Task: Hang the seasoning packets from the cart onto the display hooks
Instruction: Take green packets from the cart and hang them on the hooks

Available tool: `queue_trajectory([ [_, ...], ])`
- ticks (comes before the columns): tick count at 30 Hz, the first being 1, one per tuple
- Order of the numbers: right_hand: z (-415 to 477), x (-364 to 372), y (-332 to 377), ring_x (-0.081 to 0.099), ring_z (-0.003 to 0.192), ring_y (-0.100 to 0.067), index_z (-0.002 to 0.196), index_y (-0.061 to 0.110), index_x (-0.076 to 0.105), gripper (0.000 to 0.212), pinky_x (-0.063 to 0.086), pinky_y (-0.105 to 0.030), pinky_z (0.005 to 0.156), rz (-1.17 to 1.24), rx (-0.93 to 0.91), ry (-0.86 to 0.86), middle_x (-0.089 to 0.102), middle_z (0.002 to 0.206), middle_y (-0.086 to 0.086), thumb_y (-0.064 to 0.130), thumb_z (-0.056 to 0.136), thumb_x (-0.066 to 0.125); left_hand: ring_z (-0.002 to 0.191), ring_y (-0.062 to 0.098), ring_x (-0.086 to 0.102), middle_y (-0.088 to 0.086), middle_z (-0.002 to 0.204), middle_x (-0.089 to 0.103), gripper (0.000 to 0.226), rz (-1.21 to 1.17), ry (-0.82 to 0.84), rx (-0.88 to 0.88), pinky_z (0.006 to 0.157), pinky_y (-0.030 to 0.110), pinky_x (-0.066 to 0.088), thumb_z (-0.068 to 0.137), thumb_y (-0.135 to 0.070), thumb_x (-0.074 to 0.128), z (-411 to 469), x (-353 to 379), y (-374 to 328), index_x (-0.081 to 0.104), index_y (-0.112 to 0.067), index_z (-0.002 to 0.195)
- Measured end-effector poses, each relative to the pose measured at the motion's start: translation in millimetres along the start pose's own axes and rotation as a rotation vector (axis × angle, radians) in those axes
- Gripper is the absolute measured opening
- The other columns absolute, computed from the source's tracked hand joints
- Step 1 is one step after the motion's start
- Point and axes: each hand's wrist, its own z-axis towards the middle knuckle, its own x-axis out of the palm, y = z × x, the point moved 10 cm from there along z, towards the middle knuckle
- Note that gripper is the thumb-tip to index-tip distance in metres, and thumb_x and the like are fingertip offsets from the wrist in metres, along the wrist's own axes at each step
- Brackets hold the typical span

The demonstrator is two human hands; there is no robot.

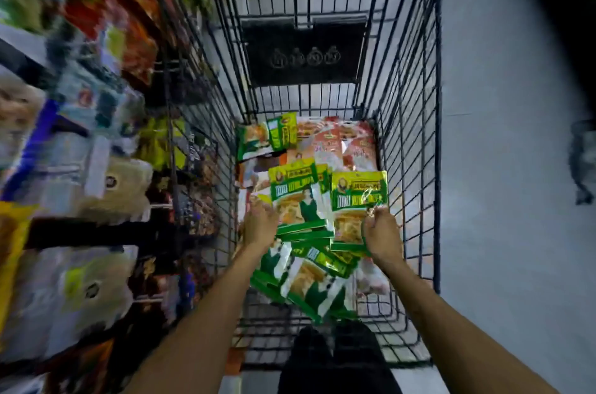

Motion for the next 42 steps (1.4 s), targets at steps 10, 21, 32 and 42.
queue_trajectory([
  [10, 20, 13, -11, 0.045, 0.118, -0.033, 0.133, 0.001, 0.035, 0.067, 0.043, -0.04, 0.093, -0.35, 0.131, -0.204, 0.047, 0.128, -0.02, 0.032, 0.085, 0.07, 0.128, 0.043, 0.039, 0.03, 0.141, 0.038, 0.061, 0.078, 0.047, -0.137, 0.1, 0.049, 0.039, 0.095, -0.032, 0.055, 53, 41, 30, 0.037, 0.01, 0.135],
  [21, 16, 2, -8, 0.044, 0.117, -0.033, 0.134, -0.001, 0.039, 0.073, 0.038, -0.038, 0.097, -0.153, 0.156, -0.304, 0.048, 0.124, -0.019, 0.014, 0.076, 0.079, 0.107, 0.036, 0.06, 0.019, 0.119, 0.062, 0.055, -0.143, -0.016, -0.269, 0.083, 0.039, 0.051, 0.076, -0.023, 0.08, 69, 47, 35, 0.056, 0.004, 0.117],
  [32, 10, 24, -30, 0.064, 0.086, -0.026, 0.093, 0.014, 0.062, 0.008, 0.054, -0.036, 0.071, 0.479, 0.249, -0.103, 0.066, 0.097, -0.009, 0.012, 0.087, 0.067, 0.099, 0.031, 0.064, 0.012, 0.1, 0.068, 0.024, -0.557, 0.136, -0.223, 0.079, 0.033, 0.05, 0.076, 0.004, 0.072, 61, 50, 15, 0.063, -0.009, 0.094],
  [42, -13, -10, 27, 0.069, 0.083, -0.032, 0.079, 0.012, 0.063, 0.014, 0.059, -0.047, 0.073, 0.709, 0.205, -0.002, 0.069, 0.086, -0.012, 0.02, 0.091, 0.065, 0.126, 0.027, 0.049, 0.015, 0.139, 0.05, 0.065, -0.67, 0.029, -0.134, 0.103, 0.036, 0.042, 0.085, -0.031, 0.071, 20, -34, -10, 0.044, -0.003, 0.137],
])
